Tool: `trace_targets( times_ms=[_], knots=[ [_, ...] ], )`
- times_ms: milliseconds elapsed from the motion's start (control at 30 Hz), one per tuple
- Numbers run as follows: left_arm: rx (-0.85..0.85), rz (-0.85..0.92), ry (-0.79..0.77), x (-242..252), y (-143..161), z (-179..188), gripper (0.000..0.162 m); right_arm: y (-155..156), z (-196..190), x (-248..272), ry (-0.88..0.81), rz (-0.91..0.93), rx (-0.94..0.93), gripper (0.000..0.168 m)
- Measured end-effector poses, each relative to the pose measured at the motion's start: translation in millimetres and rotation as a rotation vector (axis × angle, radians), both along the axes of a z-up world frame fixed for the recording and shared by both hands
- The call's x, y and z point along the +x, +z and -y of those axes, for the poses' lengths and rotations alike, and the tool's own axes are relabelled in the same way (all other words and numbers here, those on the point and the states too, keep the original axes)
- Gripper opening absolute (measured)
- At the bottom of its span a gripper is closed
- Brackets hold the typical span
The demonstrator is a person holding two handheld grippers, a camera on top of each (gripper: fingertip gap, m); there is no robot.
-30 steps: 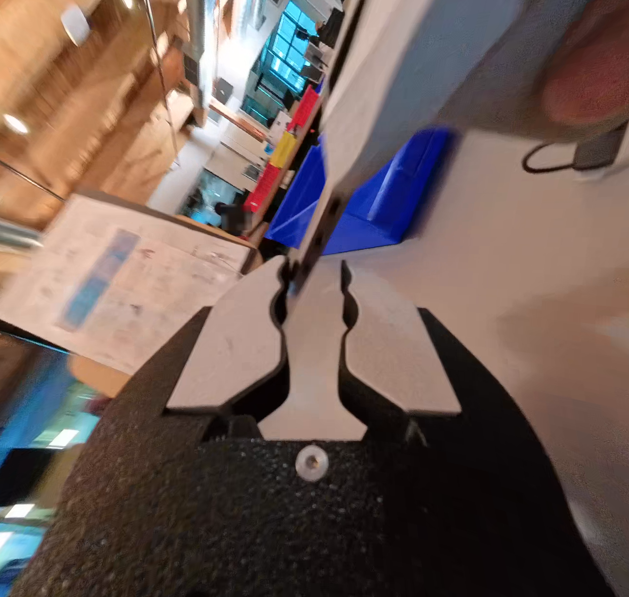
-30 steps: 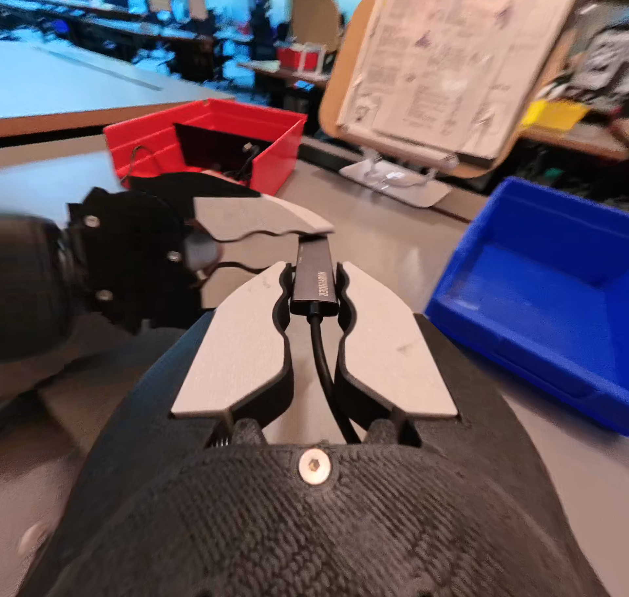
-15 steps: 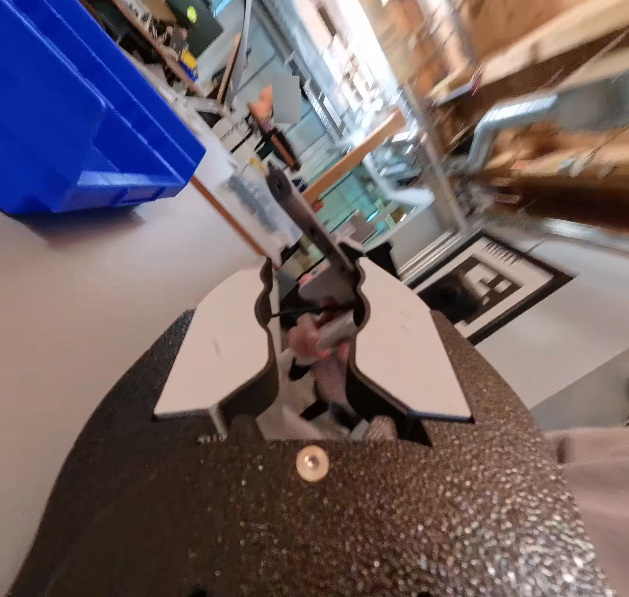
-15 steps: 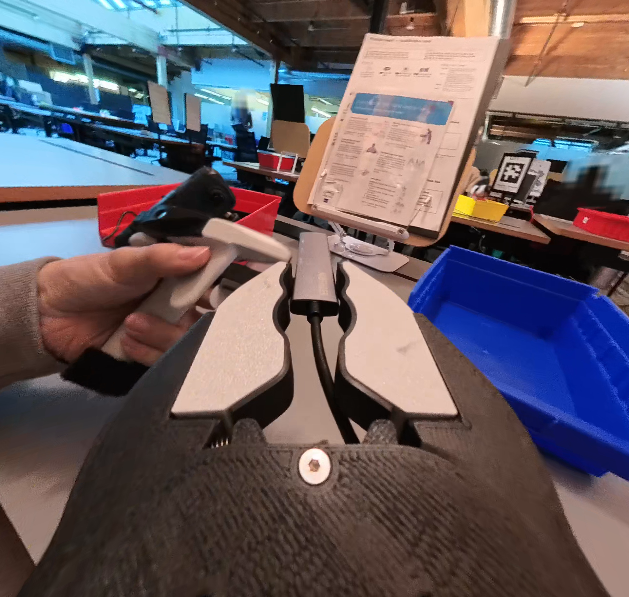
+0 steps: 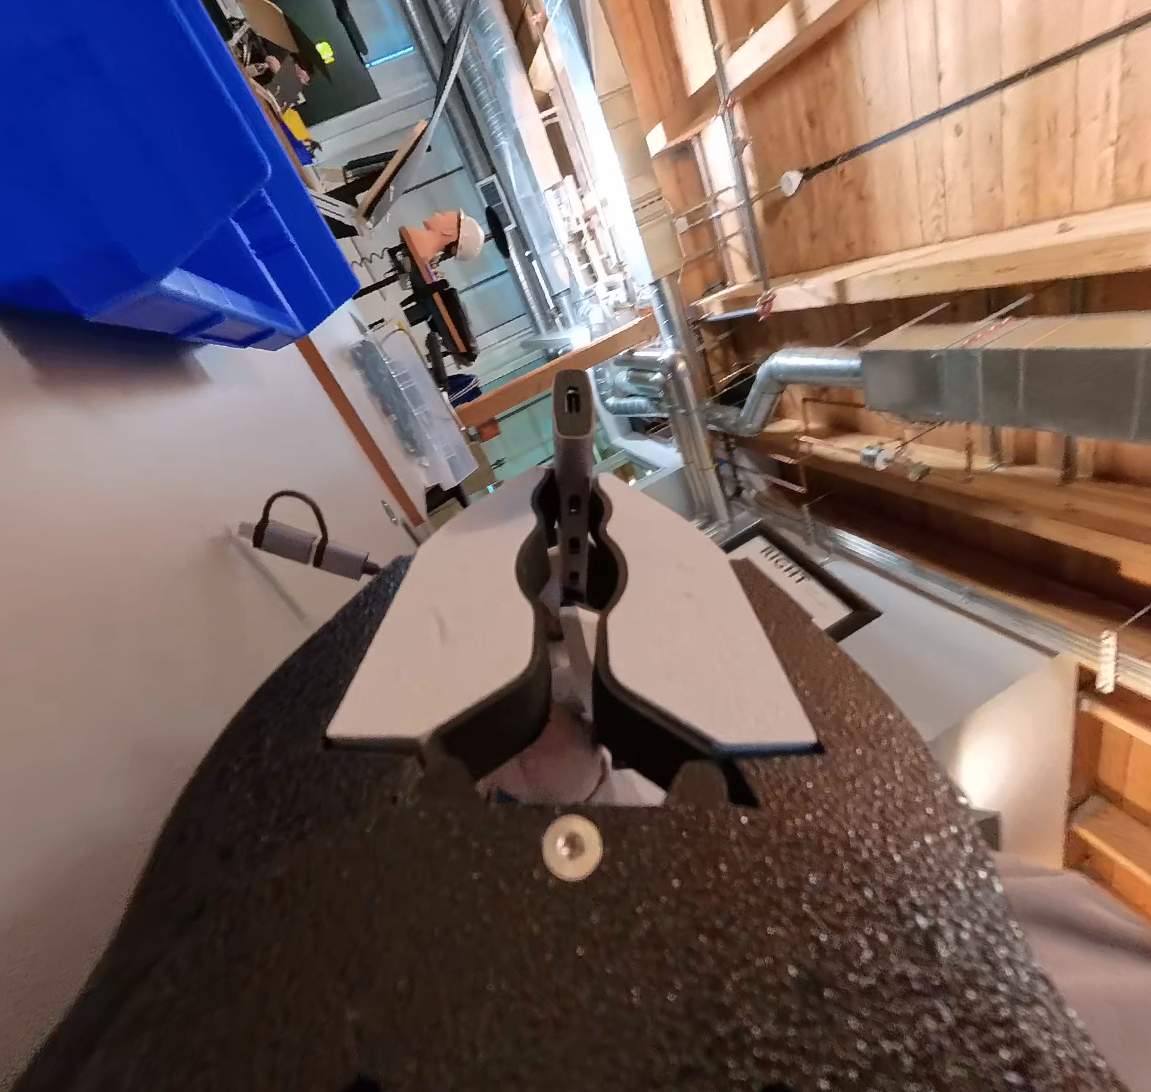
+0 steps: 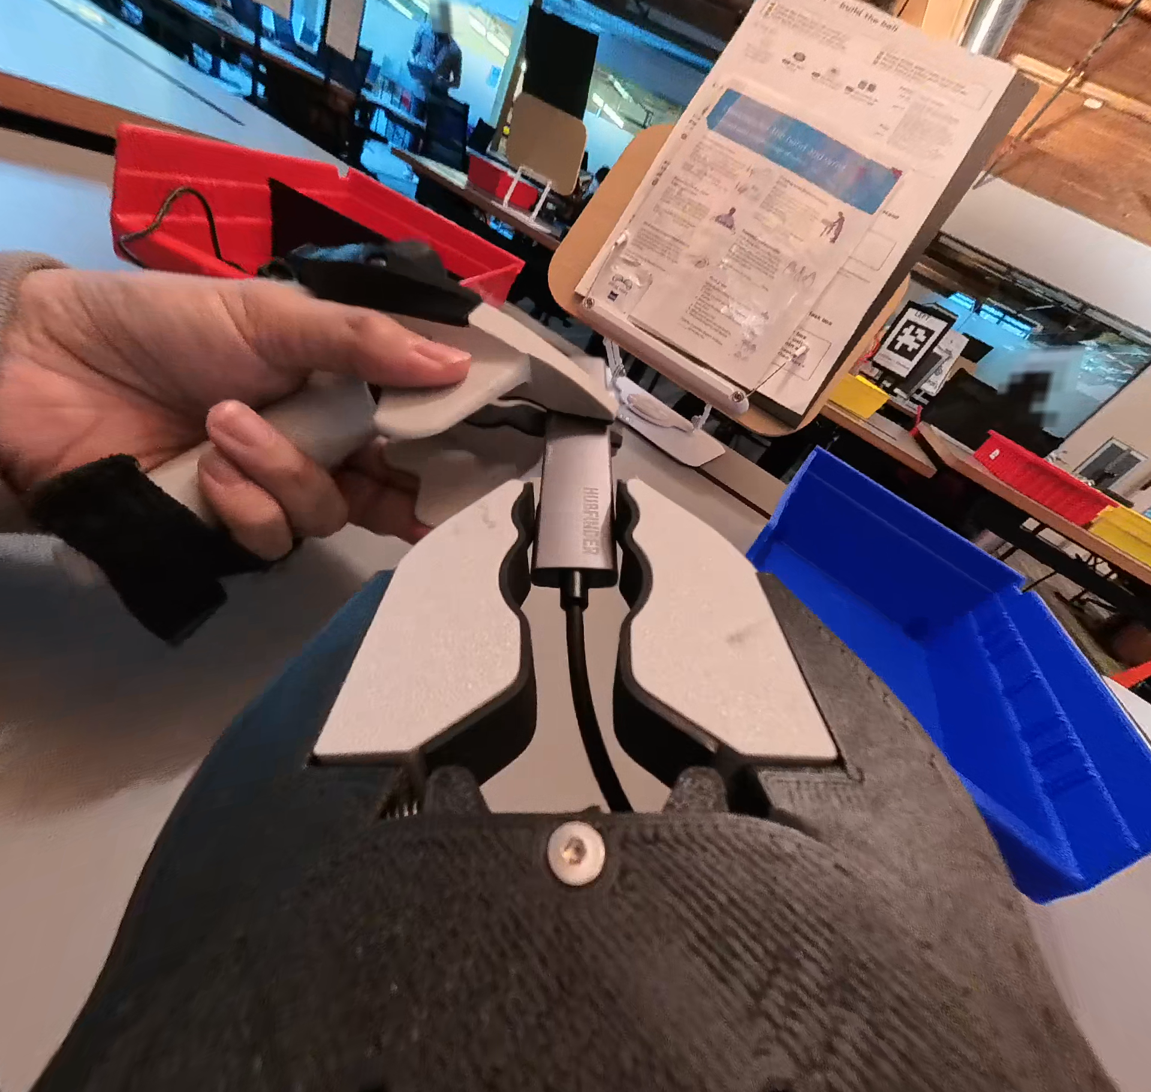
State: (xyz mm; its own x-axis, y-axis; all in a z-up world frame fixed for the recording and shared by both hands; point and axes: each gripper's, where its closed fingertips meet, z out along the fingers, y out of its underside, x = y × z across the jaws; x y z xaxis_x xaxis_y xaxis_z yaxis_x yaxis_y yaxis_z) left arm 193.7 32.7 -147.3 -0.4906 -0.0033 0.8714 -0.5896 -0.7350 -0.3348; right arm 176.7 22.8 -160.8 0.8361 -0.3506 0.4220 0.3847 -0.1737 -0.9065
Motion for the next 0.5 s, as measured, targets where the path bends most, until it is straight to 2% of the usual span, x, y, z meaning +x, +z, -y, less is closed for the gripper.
trace_targets(
  times_ms=[133, 267, 433, 467, 500],
  knots=[
    [-0.091, -0.043, 0.002, 2.2, -1.1, -6.8, 0.009, 3.3, -1.8, -0.7, 0.000, -0.014, 0.021, 0.025],
    [-0.076, -0.046, 0.009, 3.0, -1.8, -9.1, 0.009, 1.2, -2.2, -3.5, 0.020, -0.041, 0.007, 0.024],
    [0.040, -0.002, 0.036, 3.6, -1.6, -8.8, 0.012, 2.2, -1.3, -1.3, 0.028, -0.157, 0.033, 0.024],
    [0.120, 0.018, 0.055, 3.8, -1.8, -9.3, 0.014, 4.8, 0.9, 0.5, 0.014, -0.162, 0.054, 0.024],
    [0.234, 0.041, 0.095, 4.3, -2.4, -12.7, 0.024, 8.8, 5.4, 4.5, -0.010, -0.155, 0.078, 0.024]
  ],
)
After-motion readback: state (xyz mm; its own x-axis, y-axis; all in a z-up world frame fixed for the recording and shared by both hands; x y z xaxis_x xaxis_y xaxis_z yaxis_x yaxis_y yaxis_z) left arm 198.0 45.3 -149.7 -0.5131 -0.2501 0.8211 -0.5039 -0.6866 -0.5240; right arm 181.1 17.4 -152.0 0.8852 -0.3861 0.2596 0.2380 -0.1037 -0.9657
